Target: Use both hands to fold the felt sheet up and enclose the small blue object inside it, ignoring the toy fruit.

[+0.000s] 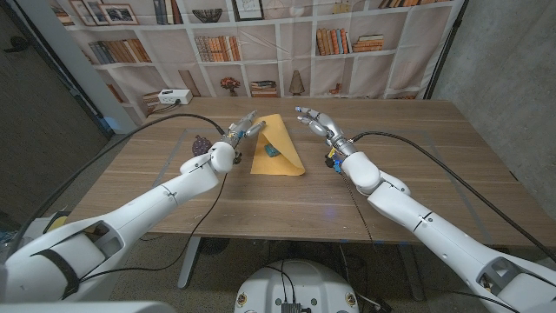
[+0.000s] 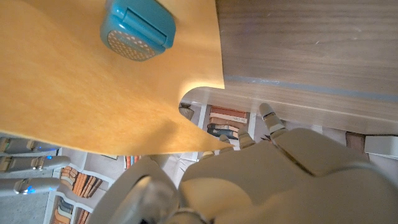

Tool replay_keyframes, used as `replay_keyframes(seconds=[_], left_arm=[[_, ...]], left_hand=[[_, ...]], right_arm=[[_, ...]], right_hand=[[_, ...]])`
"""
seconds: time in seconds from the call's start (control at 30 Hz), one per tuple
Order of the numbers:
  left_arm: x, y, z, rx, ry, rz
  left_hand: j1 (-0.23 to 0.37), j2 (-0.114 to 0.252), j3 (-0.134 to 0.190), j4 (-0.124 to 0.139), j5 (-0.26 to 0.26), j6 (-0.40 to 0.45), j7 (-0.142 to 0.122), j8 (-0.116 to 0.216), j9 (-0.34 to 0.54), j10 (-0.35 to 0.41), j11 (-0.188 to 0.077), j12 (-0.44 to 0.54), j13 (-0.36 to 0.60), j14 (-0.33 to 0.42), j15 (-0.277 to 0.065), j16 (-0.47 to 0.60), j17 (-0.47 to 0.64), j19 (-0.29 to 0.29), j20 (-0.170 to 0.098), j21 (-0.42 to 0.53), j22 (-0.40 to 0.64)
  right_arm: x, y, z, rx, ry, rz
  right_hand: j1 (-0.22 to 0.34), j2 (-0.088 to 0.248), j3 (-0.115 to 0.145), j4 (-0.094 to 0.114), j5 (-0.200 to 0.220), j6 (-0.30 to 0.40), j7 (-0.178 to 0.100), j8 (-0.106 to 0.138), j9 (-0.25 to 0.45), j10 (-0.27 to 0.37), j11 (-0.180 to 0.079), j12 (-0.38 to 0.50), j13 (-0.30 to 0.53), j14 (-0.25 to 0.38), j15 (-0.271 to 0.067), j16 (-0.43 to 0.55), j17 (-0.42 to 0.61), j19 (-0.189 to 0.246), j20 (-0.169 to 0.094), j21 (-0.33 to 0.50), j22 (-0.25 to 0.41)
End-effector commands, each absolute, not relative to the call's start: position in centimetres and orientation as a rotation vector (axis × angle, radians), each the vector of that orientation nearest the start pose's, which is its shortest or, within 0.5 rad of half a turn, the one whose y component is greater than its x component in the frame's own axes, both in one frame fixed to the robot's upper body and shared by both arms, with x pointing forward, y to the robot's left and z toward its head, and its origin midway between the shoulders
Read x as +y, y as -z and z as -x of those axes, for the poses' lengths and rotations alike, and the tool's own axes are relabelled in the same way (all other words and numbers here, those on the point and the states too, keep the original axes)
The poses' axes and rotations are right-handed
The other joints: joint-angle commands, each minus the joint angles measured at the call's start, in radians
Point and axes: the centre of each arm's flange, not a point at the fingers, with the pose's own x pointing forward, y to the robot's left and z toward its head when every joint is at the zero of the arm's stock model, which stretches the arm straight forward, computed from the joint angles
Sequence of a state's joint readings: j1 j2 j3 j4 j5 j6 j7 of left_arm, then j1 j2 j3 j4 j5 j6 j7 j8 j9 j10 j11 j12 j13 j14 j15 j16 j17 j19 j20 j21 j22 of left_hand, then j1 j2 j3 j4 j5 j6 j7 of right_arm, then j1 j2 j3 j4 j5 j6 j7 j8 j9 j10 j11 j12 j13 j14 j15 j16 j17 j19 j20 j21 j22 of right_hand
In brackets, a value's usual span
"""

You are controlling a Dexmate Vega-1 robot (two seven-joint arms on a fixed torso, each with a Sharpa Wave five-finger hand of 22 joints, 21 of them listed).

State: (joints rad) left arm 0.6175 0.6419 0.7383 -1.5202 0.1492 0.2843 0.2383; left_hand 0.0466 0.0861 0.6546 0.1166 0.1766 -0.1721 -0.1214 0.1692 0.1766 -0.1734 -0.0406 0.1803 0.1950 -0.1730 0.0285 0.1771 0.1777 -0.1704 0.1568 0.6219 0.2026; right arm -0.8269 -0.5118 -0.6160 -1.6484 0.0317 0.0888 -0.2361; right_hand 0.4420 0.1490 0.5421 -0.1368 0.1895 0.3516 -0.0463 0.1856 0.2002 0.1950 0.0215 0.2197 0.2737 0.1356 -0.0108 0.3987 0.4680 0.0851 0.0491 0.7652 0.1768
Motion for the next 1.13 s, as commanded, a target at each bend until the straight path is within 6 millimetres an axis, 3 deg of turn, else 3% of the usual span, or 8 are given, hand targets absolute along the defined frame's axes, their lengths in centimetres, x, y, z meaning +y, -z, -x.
replay_keyframes(seconds=[0.03,0.37,0.47,0.53,0.7,0.83,0.93,1.13], left_arm=[[24.1,-1.3,-65.5,-0.587,0.04,-0.745],[26.2,-2.1,-65.0,-0.679,0.158,-0.505],[26.4,-2.5,-64.7,-0.703,0.192,-0.467],[26.6,-2.7,-64.5,-0.718,0.21,-0.445],[27.2,-3.3,-64.1,-0.742,0.248,-0.391],[28.0,-3.5,-63.5,-0.759,0.272,-0.34],[28.5,-3.4,-63.3,-0.76,0.302,-0.286],[29.3,-3.2,-63.1,-0.753,0.302,-0.244]], left_hand=[[-0.022,-0.025,-0.025,-0.001,-0.001,-0.048,-0.011,0.01,0.0,-0.058,-0.008,0.015,-0.002,-0.095,-0.015,0.011,0.003,-0.29,-0.022,0.005,0.002],[-0.014,-0.056,-0.056,-0.024,0.007,0.07,-0.02,0.035,0.0,0.037,0.003,0.048,-0.005,-0.006,0.001,0.029,-0.001,-0.231,0.012,0.016,-0.003],[-0.009,-0.055,-0.058,-0.03,0.008,0.08,-0.021,0.033,0.0,0.043,0.005,0.048,-0.004,0.0,0.003,0.026,-0.001,-0.238,0.017,0.011,-0.004],[-0.007,-0.054,-0.059,-0.033,0.008,0.076,-0.026,0.028,0.0,0.042,0.006,0.046,-0.004,-0.001,0.004,0.023,-0.001,-0.229,0.017,0.012,-0.004],[-0.005,-0.052,-0.061,-0.038,0.008,0.079,-0.029,0.023,0.0,0.042,0.008,0.043,-0.004,-0.002,-0.001,0.018,-0.001,-0.229,0.012,0.008,-0.005],[-0.004,-0.052,-0.062,-0.04,0.008,0.082,-0.029,0.022,0.0,0.046,0.01,0.043,-0.005,0.0,-0.001,0.018,-0.001,-0.226,0.011,0.008,-0.005],[-0.005,-0.052,-0.064,-0.042,0.008,0.084,-0.029,0.021,0.0,0.049,0.01,0.043,-0.005,0.0,-0.001,0.016,-0.001,-0.223,0.011,0.007,-0.005],[-0.004,-0.047,-0.066,-0.045,0.009,0.088,-0.029,0.018,-0.001,0.051,0.012,0.04,-0.005,-0.002,-0.006,0.014,-0.001,-0.228,0.01,0.0,-0.006]], right_arm=[[-10.9,0.8,-58.2,-0.761,-0.186,0.53],[-11.1,0.7,-58.5,-0.772,-0.177,0.487],[-11.6,0.4,-58.8,-0.783,-0.178,0.477],[-12.0,0.2,-58.9,-0.782,-0.172,0.465],[-13.2,-0.1,-58.7,-0.783,-0.125,0.441],[-14.4,-0.4,-57.7,-0.812,-0.016,0.434],[-14.9,-0.6,-57.1,-0.827,0.042,0.436],[-15.5,-0.8,-56.8,-0.853,0.077,0.403]], right_hand=[[-0.001,-0.001,-0.004,-0.001,-0.004,-0.003,-0.003,0.007,0.0,0.005,0.007,0.0,0.0,0.001,0.004,-0.005,-0.001,0.006,0.008,-0.002,0.0],[-0.005,-0.032,-0.015,-0.014,-0.008,0.002,0.007,0.01,-0.001,0.017,0.023,0.005,-0.006,0.015,0.001,-0.016,-0.021,0.021,-0.001,-0.004,0.0],[-0.043,-0.073,-0.045,-0.007,-0.017,0.002,0.014,0.011,-0.001,0.025,0.042,0.006,-0.012,0.01,-0.004,-0.034,-0.041,0.033,-0.021,-0.009,-0.001],[-0.103,-0.11,-0.083,0.013,-0.015,-0.001,0.012,0.012,0.0,0.025,0.04,0.004,-0.018,0.009,-0.01,-0.049,-0.058,0.032,-0.001,-0.02,-0.002],[-0.209,-0.163,-0.146,0.043,0.003,-0.027,-0.018,0.007,-0.002,-0.011,0.008,-0.01,-0.034,-0.014,-0.007,-0.089,-0.097,-0.042,0.081,-0.08,-0.003],[-0.232,-0.17,-0.156,0.037,0.02,-0.025,-0.031,0.01,-0.006,-0.017,-0.009,-0.012,-0.051,-0.054,-0.036,-0.137,-0.146,-0.182,0.091,-0.171,-0.005],[-0.235,-0.171,-0.157,0.032,0.025,-0.015,-0.035,0.013,-0.007,-0.014,-0.02,-0.012,-0.057,-0.079,-0.047,-0.16,-0.169,-0.249,0.096,-0.216,-0.006],[-0.234,-0.17,-0.157,0.029,0.027,-0.003,-0.036,0.016,-0.007,-0.009,-0.023,-0.01,-0.059,-0.082,-0.049,-0.166,-0.179,-0.246,0.096,-0.223,-0.006]])
